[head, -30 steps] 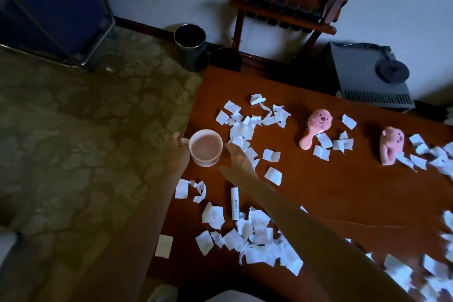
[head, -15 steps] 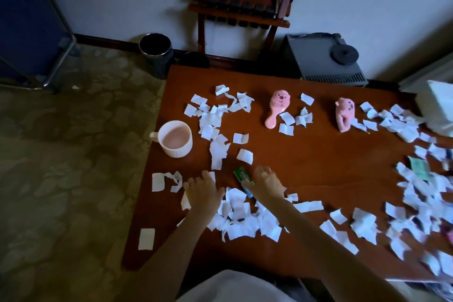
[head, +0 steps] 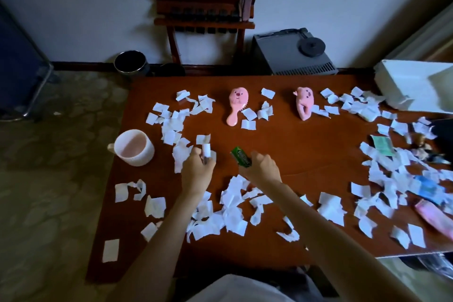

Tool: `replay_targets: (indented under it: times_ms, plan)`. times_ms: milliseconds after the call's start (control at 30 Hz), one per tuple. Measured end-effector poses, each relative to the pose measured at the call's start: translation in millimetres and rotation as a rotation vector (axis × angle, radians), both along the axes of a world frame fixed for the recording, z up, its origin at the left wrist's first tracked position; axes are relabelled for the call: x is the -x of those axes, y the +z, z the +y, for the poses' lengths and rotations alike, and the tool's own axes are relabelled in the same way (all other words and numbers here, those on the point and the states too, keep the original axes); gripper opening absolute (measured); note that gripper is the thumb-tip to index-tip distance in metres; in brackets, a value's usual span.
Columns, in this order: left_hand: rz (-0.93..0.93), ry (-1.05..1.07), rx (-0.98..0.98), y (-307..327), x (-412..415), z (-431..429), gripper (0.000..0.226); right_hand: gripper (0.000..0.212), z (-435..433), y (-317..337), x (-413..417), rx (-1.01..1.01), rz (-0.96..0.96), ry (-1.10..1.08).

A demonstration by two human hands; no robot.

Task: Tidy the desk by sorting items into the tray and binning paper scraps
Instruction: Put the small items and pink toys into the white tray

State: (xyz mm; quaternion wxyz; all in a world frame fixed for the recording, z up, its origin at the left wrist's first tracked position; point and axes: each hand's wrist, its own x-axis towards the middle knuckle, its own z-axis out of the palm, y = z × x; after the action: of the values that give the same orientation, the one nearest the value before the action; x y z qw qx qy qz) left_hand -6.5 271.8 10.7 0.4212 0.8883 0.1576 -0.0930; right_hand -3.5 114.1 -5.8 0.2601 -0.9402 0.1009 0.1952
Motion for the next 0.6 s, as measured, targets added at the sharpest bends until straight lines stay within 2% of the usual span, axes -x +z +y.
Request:
replay_targets:
  times_ms: [167, 333, 600]
  plan:
    - [-0.004, -0.052, 0.063, 14.2, 5.1, -98.0, 0.033, 0.034, -107.0, 9.7, 16.1, 0.029, -0.067, -0.096]
    - [-0.071, -0.18, 0.018, 18.0, 21.0, -227.0, 0.021, 0.035, -228.1, 21.5, 33.6, 0.03, -0.074, -0.165]
    - [-0.107, -0.286, 0.082, 36.6, 28.5, -375.7, 0.02, 0.035, -374.8, 48.9, 41.8, 0.047, -0.111, -0.233]
